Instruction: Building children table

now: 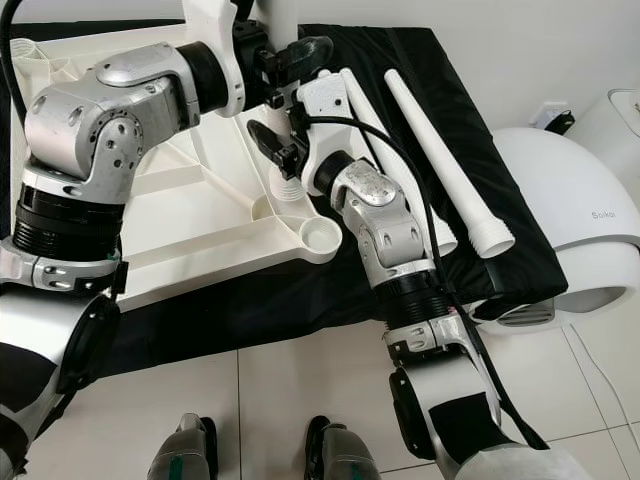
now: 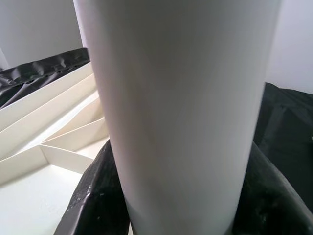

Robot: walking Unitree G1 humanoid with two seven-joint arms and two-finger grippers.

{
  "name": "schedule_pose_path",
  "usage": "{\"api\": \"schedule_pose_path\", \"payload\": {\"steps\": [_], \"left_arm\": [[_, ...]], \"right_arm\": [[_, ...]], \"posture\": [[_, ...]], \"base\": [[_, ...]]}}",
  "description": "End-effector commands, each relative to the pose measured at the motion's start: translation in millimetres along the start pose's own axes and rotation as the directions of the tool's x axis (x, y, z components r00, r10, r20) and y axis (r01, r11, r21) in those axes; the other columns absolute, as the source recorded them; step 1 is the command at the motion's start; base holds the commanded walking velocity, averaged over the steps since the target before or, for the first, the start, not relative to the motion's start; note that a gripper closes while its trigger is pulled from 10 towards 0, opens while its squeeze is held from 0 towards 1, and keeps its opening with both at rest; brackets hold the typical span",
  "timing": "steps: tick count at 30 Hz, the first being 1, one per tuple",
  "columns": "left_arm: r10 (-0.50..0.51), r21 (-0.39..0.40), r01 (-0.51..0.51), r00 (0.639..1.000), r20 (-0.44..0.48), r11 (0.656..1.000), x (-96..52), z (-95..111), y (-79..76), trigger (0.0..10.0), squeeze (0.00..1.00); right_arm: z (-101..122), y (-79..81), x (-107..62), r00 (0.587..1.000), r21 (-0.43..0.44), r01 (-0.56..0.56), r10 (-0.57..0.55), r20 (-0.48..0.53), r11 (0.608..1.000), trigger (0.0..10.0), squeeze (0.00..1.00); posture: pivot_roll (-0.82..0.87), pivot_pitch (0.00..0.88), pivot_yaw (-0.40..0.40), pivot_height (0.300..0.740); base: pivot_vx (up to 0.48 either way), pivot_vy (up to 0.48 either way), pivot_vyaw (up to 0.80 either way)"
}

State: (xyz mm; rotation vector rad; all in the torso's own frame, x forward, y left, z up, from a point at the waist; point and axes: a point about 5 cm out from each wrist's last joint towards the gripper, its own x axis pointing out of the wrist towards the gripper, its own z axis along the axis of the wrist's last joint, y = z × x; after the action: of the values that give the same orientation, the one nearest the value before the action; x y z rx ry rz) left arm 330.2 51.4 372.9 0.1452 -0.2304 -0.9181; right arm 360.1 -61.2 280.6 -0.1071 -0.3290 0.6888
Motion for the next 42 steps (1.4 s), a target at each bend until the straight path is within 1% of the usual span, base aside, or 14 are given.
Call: {"api": "schedule_pose_path", "payload": {"steps": [1,2,15,16,17,21,24,26,29,30,33,39,40,42], "left_arm": [[-0.077,0.048,0.074,0.996,0.055,0.996,-2.2,19,-9.6,10.0,0.0],[-0.077,0.039,0.075,0.995,0.059,0.996,-3.8,19,-9.0,10.0,1.0],[-0.079,-0.001,0.079,0.992,0.097,0.997,-10.6,24,-5.6,10.0,1.0],[-0.077,-0.006,0.078,0.992,0.096,0.997,-11.2,24,-5.1,10.0,0.73],[-0.075,-0.011,0.077,0.993,0.095,0.997,-11.7,24,-4.6,10.0,0.0],[-0.068,-0.03,0.071,0.993,0.094,0.997,-12.5,23,-3.2,10.0,0.0],[-0.025,-0.116,0.037,0.995,0.1,0.993,-17.5,21,6.0,10.0,0.0],[-0.025,-0.116,0.037,0.995,0.1,0.993,-17.5,21,6.0,10.0,0.0],[0.029,-0.204,-0.002,0.991,0.134,0.979,-26.8,18,20.8,10.0,0.0],[0.029,-0.204,-0.002,0.991,0.134,0.979,-26.8,18,20.8,10.0,0.0],[0.082,-0.236,-0.049,0.988,0.132,0.97,-21.0,16,26.3,10.0,0.0],[0.12,-0.274,-0.079,0.983,0.138,0.959,-26.5,12,31.7,10.0,0.0],[0.133,-0.29,-0.088,0.982,0.137,0.953,-30.1,6,31.7,10.0,0.0],[0.13,-0.284,-0.088,0.983,0.133,0.955,-35.2,-8,24.8,10.0,0.0]], "right_arm": [[-6,-6.7,-2.0,0.999,0.006,0.028,-0.028,-0.038,1.0,10.0,0.0],[-6,-6.5,-1.3,0.999,0.002,0.026,-0.026,-0.039,1.0,10.0,0.0],[-5,-9.8,0.2,0.999,-0.016,0.039,-0.039,-0.032,0.999,10.0,0.0],[-5,-10.6,0.1,0.999,-0.02,0.042,-0.042,-0.029,0.999,10.0,0.0],[-4,-11.2,0.0,0.999,-0.023,0.044,-0.044,-0.025,0.999,10.0,0.0],[-3,-12.4,-0.2,0.999,-0.023,0.047,-0.047,-0.016,0.999,10.0,0.0],[1,-20.6,-1.0,0.997,-0.016,0.076,-0.075,0.016,0.997,10.0,0.0],[1,-20.6,-1.0,0.997,-0.016,0.076,-0.075,0.016,0.997,10.0,0.0],[4,-32.8,-3.6,0.992,-0.017,0.126,-0.126,0.029,0.992,10.0,0.0],[4,-32.8,-3.6,0.992,-0.017,0.126,-0.126,0.029,0.992,10.0,0.0],[4,-44.1,-8.9,0.984,-0.016,0.173,-0.173,0.031,0.985,10.0,0.0],[3,-56.9,-17.5,0.973,-0.006,0.228,-0.228,0.035,0.974,10.0,0.0],[1,-62.0,-22.6,0.967,0.011,0.251,-0.251,0.035,0.968,10.0,0.0],[-2,-66.4,-31.3,0.961,0.051,0.272,-0.274,0.04,0.961,10.0,0.0]], "posture": [[0.09,0.192,-0.084,0.74],[0.09,0.192,-0.084,0.74],[0.09,0.19,-0.083,0.74],[0.09,0.19,-0.083,0.74],[0.09,0.19,-0.083,0.74],[0.09,0.19,-0.083,0.74],[0.1,0.191,-0.077,0.74],[0.1,0.191,-0.077,0.74],[0.1,0.19,-0.077,0.74],[0.1,0.19,-0.077,0.74],[0.1,0.187,-0.076,0.74],[0.1,0.184,-0.073,0.74],[0.1,0.184,-0.072,0.74],[0.1,0.184,-0.07,0.74]], "base": [[0.0,0.0,0.0],[0.0,0.0,0.0],[0.0,0.0,0.0],[0.0,0.0,0.0],[0.0,0.0,0.0],[0.0,0.0,0.0],[0.0,0.0,0.0],[0.0,0.0,0.0],[0.0,0.0,0.0],[0.0,0.0,0.0],[0.0,0.0,0.0],[0.0,0.0,0.0],[0.0,0.0,0.0],[0.0,0.0,0.0]]}}
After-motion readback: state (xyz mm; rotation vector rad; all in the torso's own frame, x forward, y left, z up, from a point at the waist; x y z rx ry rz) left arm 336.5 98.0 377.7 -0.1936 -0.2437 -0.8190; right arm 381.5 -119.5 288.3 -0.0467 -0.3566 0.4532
